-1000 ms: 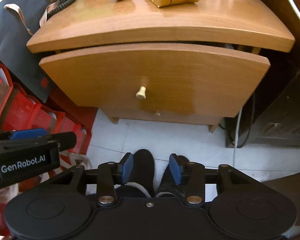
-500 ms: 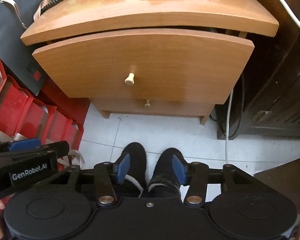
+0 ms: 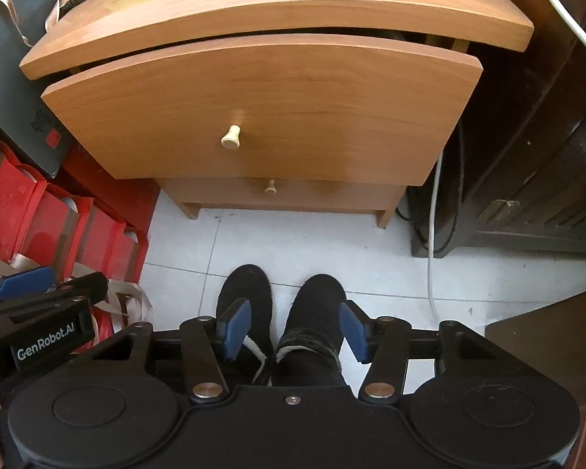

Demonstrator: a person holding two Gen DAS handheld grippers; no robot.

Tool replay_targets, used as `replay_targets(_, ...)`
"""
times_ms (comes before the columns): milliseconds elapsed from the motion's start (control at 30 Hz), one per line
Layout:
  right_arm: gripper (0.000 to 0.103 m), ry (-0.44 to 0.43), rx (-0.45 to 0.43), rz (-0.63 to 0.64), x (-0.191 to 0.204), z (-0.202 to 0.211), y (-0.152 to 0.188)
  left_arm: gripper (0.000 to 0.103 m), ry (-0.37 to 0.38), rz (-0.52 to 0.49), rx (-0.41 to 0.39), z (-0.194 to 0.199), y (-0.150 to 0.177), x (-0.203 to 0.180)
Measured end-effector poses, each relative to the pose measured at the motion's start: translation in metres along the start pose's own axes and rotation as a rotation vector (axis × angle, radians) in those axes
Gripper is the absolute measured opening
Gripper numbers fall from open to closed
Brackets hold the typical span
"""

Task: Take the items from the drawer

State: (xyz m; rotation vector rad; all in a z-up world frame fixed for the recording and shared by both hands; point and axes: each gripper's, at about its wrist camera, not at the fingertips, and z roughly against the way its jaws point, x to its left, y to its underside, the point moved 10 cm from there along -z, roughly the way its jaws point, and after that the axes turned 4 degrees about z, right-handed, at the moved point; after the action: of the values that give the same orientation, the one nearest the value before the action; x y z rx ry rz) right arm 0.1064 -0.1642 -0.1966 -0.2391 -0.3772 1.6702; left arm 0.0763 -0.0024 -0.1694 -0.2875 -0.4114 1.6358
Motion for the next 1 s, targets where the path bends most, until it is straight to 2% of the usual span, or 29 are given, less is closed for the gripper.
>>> replay_targets(600,0.05,0.033,0.005,0.016,-0.0071,0.0021,0.0064,0.052,-0.053,-0.033,-0.011,0.0021,0.0023,-0.0012)
replay_targets(1000,0.05,0.051,0.003,0.028,-0.0076,0.0031,0.0064,0.052,-0.053,-0.031,-0.011,0.0023,0.0033,-0.0009)
